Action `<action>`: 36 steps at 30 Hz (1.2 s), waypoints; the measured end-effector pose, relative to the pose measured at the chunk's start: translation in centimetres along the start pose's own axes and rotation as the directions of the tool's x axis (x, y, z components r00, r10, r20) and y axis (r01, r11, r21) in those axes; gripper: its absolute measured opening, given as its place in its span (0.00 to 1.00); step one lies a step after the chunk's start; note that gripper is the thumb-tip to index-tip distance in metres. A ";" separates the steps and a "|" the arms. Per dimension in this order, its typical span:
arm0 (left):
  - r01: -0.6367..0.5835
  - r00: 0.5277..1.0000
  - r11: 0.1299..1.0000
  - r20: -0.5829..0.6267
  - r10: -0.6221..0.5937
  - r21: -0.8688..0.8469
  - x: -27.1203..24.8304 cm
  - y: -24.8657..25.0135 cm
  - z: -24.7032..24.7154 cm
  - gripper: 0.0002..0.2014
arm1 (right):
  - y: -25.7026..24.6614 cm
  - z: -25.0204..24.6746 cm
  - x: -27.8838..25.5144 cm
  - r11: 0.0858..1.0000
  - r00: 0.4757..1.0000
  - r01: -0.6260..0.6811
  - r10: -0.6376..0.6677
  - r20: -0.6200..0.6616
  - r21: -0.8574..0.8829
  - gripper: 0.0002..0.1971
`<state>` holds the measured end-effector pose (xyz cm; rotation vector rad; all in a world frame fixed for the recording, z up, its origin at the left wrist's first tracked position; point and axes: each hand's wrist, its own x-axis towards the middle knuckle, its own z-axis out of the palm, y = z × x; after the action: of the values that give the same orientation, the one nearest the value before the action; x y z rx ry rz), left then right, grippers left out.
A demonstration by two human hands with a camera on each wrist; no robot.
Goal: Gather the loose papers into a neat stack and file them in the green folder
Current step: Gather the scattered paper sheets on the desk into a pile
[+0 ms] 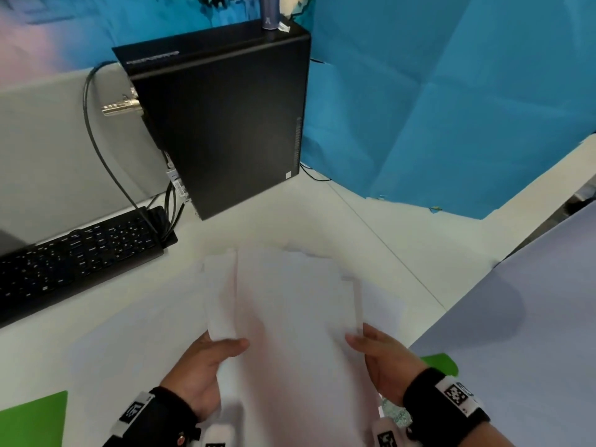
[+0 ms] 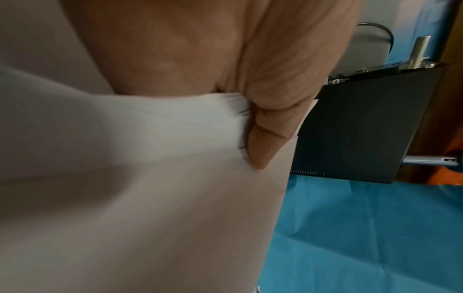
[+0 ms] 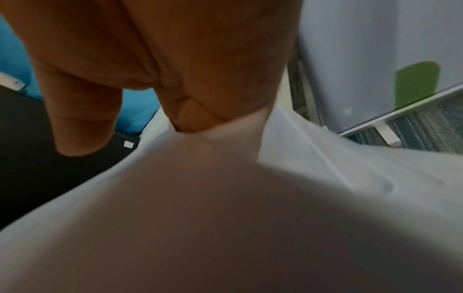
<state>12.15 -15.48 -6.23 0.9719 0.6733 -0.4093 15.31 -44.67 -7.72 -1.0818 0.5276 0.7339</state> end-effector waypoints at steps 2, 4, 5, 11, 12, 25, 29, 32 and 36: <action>0.007 0.999 1.000 0.037 -0.007 0.006 0.0 0.2 0.5 0.39 | -0.4 -0.2 -0.1 1.000 1.000 -0.010 0.010 -0.001 0.016 0.13; 0.000 0.996 1.000 0.087 0.000 -0.011 -0.2 0.7 0.7 0.40 | -1.3 -0.7 -0.5 0.999 1.000 -0.001 0.001 0.015 0.043 0.12; -0.005 0.992 1.000 0.122 0.009 -0.031 -0.4 1.1 1.0 0.39 | -2.0 -1.2 -0.6 0.998 0.999 0.031 -0.032 0.014 0.053 0.16; -0.078 0.982 0.994 0.177 0.062 0.082 -0.9 2.3 3.9 0.28 | -7.9 -3.3 0.8 0.981 0.995 0.098 -0.091 0.052 -0.166 0.47; -0.063 0.988 0.988 0.148 0.042 0.143 -0.8 2.0 4.2 0.25 | -9.1 -3.0 1.2 0.961 0.995 0.095 -0.090 0.031 -0.259 0.44; 0.085 0.996 0.845 -0.038 -0.076 0.529 -2.3 -5.3 -1.8 0.25 | -13.7 -1.2 9.9 0.150 0.981 -0.122 -0.133 -0.142 -0.981 0.11; 0.092 0.996 0.841 -0.032 -0.089 0.534 -2.1 -5.3 -2.0 0.20 | -13.4 -0.9 10.3 0.087 0.991 -0.127 -0.033 -0.130 -0.988 0.19; 0.096 0.995 0.846 -0.035 -0.091 0.524 -2.0 -5.2 -2.0 0.21 | -12.9 -0.5 10.1 0.102 0.990 -0.142 0.006 -0.142 -0.985 0.17; 0.101 0.995 0.873 -0.036 -0.096 0.478 -1.7 -5.3 -1.9 0.23 | -12.3 -0.1 9.6 0.113 0.991 -0.133 0.013 -0.133 -0.985 0.18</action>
<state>7.07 -16.54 -9.08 1.4154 0.6456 -0.6828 30.88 -45.51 -7.27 -2.4463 0.0429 1.1874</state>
